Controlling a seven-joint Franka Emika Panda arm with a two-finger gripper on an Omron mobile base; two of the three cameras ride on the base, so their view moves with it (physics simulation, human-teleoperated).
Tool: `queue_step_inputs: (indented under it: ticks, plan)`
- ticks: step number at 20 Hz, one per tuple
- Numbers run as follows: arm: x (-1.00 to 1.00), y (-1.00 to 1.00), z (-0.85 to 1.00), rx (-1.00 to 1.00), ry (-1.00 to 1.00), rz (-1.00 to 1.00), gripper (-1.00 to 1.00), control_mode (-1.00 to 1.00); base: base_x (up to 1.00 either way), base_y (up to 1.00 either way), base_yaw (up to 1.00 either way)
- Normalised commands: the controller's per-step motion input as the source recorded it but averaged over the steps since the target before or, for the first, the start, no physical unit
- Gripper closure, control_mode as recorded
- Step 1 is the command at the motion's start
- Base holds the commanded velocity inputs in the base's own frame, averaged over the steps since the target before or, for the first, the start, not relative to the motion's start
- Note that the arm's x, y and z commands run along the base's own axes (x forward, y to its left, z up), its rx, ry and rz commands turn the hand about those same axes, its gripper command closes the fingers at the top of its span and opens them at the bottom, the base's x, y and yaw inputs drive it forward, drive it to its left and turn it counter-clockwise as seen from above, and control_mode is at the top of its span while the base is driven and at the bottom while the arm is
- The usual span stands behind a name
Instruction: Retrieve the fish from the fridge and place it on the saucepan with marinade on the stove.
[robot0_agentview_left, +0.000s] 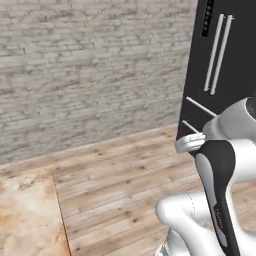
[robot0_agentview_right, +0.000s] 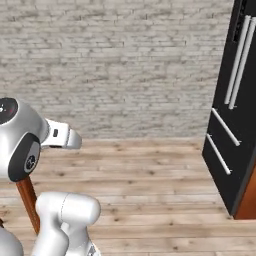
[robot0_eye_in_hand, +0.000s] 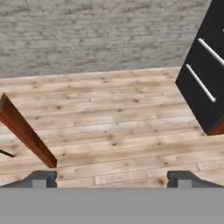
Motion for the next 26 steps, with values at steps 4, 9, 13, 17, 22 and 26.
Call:
queue_step_inputs:
  ticks: [4, 9, 13, 17, 22, 26]
  plan:
    - [0.0, 0.0, 0.0, 0.0, 0.0, 0.0, -1.0, 1.0, 1.0, 0.0, 0.15]
    - [0.0, 0.0, 0.0, 0.0, 0.0, 0.0, -1.0, 1.0, 1.0, -0.05, 0.07]
    - [0.0, 0.0, 0.0, 0.0, 0.0, 0.0, -1.0, 1.0, 1.0, -0.26, -0.08]
    - [0.0, 0.0, 0.0, 0.0, 0.0, 0.0, -1.0, 1.0, 1.0, -0.22, -0.33]
    - [0.0, 0.0, 0.0, 0.0, 0.0, 0.0, -1.0, 1.0, 1.0, -0.18, -0.51]
    - [0.0, 0.0, 0.0, 0.0, 0.0, 0.0, -1.0, 1.0, 1.0, -0.24, -0.62]
